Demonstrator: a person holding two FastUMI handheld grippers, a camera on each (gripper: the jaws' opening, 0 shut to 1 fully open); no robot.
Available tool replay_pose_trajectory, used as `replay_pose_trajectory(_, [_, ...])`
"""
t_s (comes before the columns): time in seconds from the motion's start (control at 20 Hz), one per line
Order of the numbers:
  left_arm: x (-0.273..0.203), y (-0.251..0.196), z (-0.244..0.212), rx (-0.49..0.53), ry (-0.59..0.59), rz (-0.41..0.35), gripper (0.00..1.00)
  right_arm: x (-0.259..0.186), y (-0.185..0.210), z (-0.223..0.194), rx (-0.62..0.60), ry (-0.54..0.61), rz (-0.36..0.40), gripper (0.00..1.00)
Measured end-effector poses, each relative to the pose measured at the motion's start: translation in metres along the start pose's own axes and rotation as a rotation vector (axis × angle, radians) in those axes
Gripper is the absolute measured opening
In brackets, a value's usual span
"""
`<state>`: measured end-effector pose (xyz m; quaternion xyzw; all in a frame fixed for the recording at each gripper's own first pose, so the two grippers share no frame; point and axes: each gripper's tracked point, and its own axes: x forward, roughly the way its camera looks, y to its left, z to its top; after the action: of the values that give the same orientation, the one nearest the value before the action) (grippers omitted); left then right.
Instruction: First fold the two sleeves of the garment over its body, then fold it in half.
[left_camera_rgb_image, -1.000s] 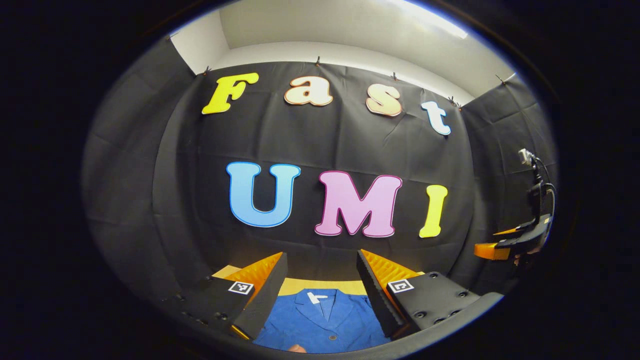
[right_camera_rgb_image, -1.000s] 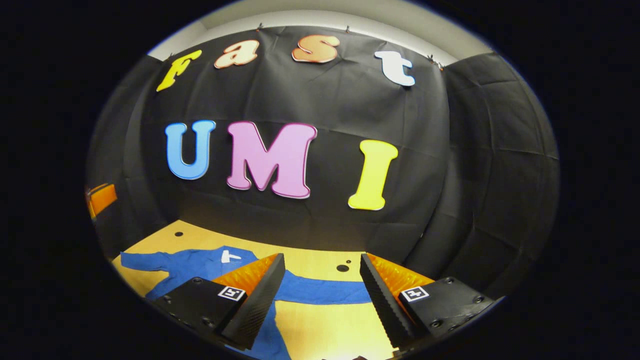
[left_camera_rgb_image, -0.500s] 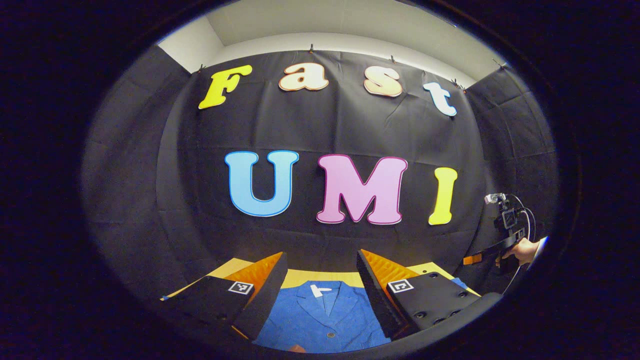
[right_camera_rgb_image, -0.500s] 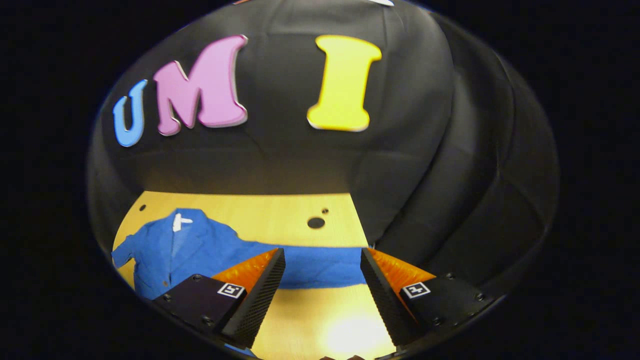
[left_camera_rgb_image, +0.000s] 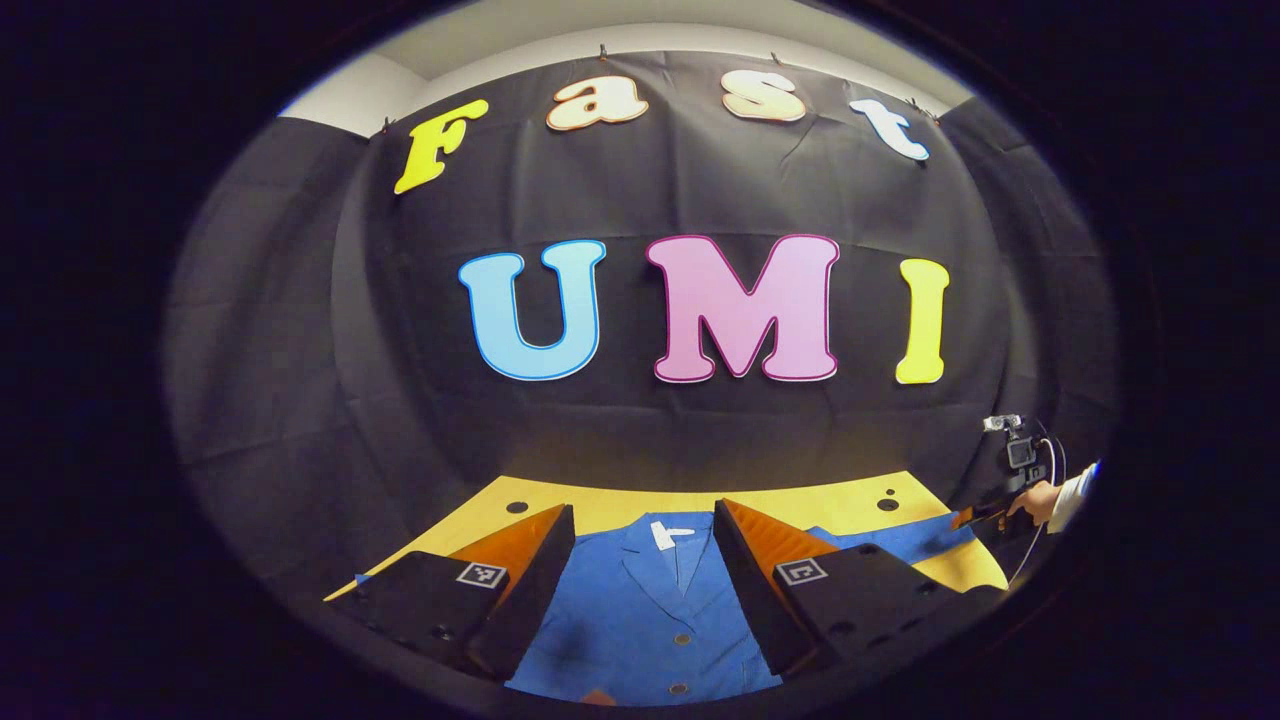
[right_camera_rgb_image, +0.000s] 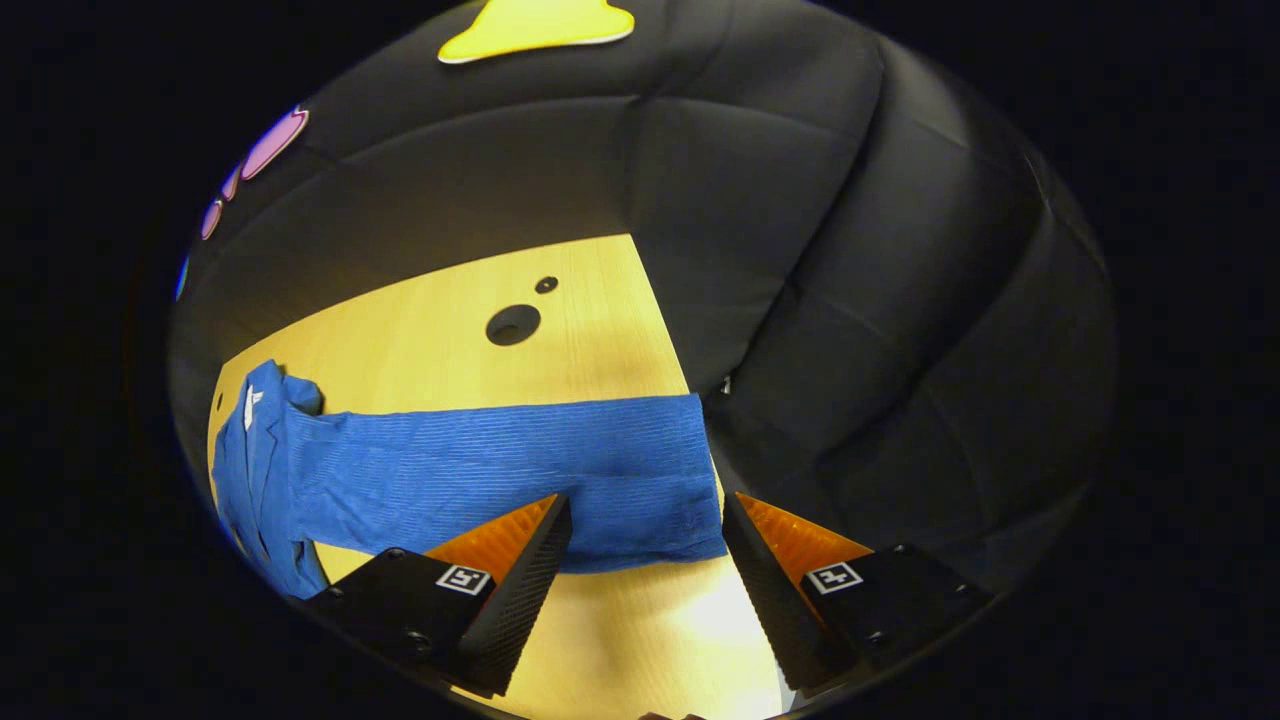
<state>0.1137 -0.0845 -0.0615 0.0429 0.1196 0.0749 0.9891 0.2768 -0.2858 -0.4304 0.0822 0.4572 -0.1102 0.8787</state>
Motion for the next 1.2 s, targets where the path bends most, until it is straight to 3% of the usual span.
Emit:
replay_pose_trajectory(0.3, [0.004, -0.021, 0.012, 0.067, -0.025, -0.009, 0.80, 0.027, -0.004, -0.023, 0.018, 0.076, 0.001, 0.98])
replay_pose_trajectory(0.5, [0.002, -0.021, 0.001, 0.056, 0.003, -0.003, 0.82, 0.026, -0.003, -0.020, 0.051, 0.064, 0.024, 0.91])
replay_pose_trajectory(0.7, [-0.005, -0.014, -0.002, 0.054, 0.009, 0.016, 0.82, 0.023, 0.004, -0.020, 0.050, 0.068, 0.037, 0.12])
replay_pose_trajectory(0.8, [-0.009, -0.007, -0.006, 0.066, 0.013, 0.035, 0.82, 0.021, 0.008, -0.018, -0.009, 0.058, 0.040, 0.05])
replay_pose_trajectory(1.0, [-0.022, 0.005, -0.016, 0.020, 0.019, 0.053, 0.82, -0.006, 0.040, 0.004, -0.107, -0.041, 0.046, 0.05])
replay_pose_trajectory(1.2, [-0.037, 0.032, -0.024, -0.042, 0.006, 0.024, 0.82, -0.066, 0.092, 0.040, -0.067, -0.146, 0.079, 0.05])
